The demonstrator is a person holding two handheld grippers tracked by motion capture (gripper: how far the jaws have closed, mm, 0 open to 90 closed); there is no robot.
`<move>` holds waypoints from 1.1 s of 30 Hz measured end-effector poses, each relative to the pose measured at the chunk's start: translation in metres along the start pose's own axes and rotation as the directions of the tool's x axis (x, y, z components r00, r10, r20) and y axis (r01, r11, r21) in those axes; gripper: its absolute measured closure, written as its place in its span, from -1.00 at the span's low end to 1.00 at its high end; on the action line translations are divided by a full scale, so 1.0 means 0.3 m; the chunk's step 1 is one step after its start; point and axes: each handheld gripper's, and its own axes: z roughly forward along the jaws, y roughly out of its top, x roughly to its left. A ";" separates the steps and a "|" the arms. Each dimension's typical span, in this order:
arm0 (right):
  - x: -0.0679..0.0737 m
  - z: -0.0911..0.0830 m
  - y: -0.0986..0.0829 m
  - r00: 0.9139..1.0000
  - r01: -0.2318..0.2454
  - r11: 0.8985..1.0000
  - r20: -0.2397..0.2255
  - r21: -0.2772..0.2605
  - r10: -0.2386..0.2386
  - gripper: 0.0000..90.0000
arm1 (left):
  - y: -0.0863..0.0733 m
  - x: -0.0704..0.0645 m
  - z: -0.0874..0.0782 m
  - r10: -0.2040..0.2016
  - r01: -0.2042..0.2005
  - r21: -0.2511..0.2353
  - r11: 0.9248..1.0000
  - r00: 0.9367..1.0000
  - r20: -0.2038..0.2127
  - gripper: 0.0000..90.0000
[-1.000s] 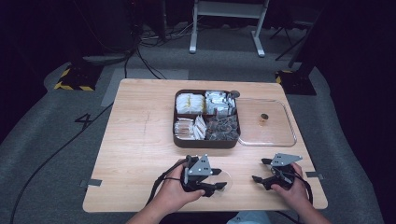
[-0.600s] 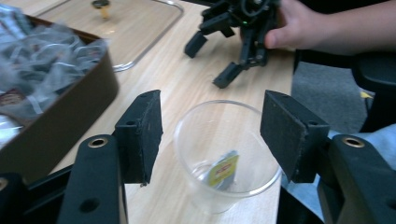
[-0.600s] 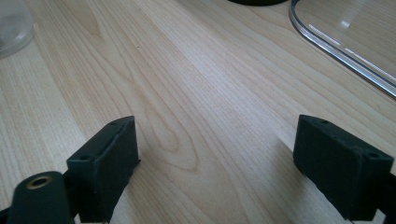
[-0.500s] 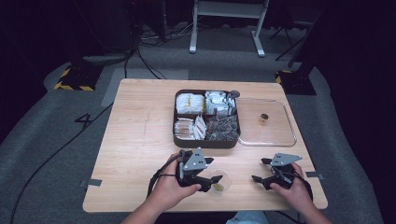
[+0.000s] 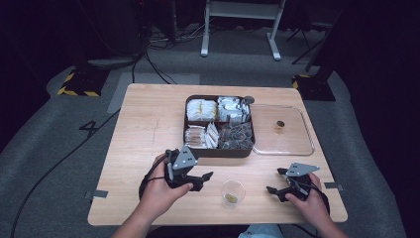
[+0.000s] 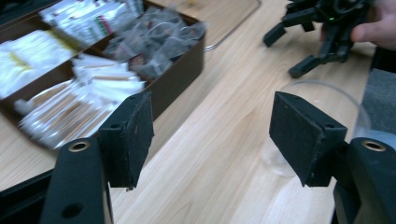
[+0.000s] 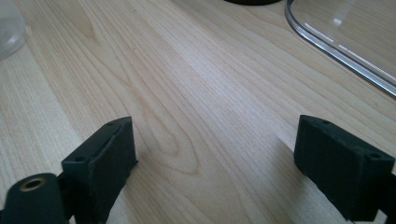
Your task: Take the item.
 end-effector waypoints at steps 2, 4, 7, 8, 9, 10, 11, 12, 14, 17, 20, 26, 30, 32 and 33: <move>0.000 0.000 0.000 1.000 0.002 1.000 0.000 0.000 -0.002 -0.72 | -0.011 0.020 -0.013 -0.009 0.009 -0.001 1.000 1.000 -0.015 -0.32; 0.000 0.000 0.000 1.000 0.002 1.000 0.000 0.000 -0.002 -0.72 | -0.024 0.041 -0.025 -0.011 0.011 0.002 1.000 1.000 -0.029 -0.34; 0.000 0.000 0.000 1.000 0.003 1.000 0.000 0.001 -0.003 -0.72 | -0.046 0.073 -0.041 -0.015 0.016 0.013 1.000 0.999 -0.049 -0.36; 0.000 0.000 0.000 1.000 0.002 1.000 0.000 0.001 -0.002 -0.72 | -0.053 0.084 -0.047 -0.015 0.016 0.018 1.000 0.999 -0.053 -0.37; 0.000 0.000 0.000 1.000 0.002 1.000 0.000 0.001 -0.002 -0.72 | -0.060 0.095 -0.052 -0.018 0.019 0.021 1.000 0.998 -0.053 -0.38; 0.000 0.000 0.000 1.000 0.002 1.000 0.000 0.001 -0.002 -0.72 | -0.068 0.106 -0.057 -0.017 0.018 0.025 1.000 0.998 -0.063 -0.39; 0.000 0.000 0.000 1.000 0.002 1.000 0.000 0.001 -0.002 -0.72 | -0.078 0.115 -0.062 -0.026 0.028 0.029 0.999 0.998 -0.063 -0.40; 0.000 0.000 0.000 1.000 0.003 1.000 0.000 0.001 -0.003 -0.72 | -0.087 0.125 -0.066 -0.028 0.030 0.033 0.999 0.997 -0.067 -0.41; 0.000 0.000 0.000 1.000 0.003 1.000 0.001 0.001 -0.003 -0.72 | -0.105 0.144 -0.073 -0.029 0.032 0.048 0.998 0.997 -0.073 -0.41; 0.000 0.000 0.000 1.000 0.003 1.000 0.001 0.000 -0.003 -0.72 | -0.136 0.175 -0.084 -0.030 0.036 0.068 0.997 0.995 -0.091 -0.42; 0.000 0.000 0.000 1.000 0.003 1.000 0.000 0.001 -0.003 -0.72 | -0.167 0.203 -0.095 -0.035 0.044 0.082 0.996 0.994 -0.107 -0.42; 0.000 0.000 0.000 1.000 0.003 1.000 0.000 0.000 -0.003 -0.72 | -0.223 0.244 -0.116 -0.081 0.092 0.075 0.993 0.987 -0.139 -0.43; 0.000 0.000 0.000 1.000 0.003 1.000 0.000 0.000 -0.003 -0.72 | -0.271 0.271 -0.119 -0.127 0.138 0.065 0.988 0.980 -0.153 -0.43; 0.000 0.000 0.000 1.000 0.004 1.000 0.001 0.001 -0.004 -0.72 | -0.293 0.286 -0.122 -0.133 0.147 0.079 0.986 0.977 -0.164 -0.43; 0.000 0.000 0.000 1.000 0.003 1.000 0.000 0.000 -0.003 -0.72 | -0.304 0.293 -0.123 -0.139 0.155 0.085 0.984 0.976 -0.170 -0.43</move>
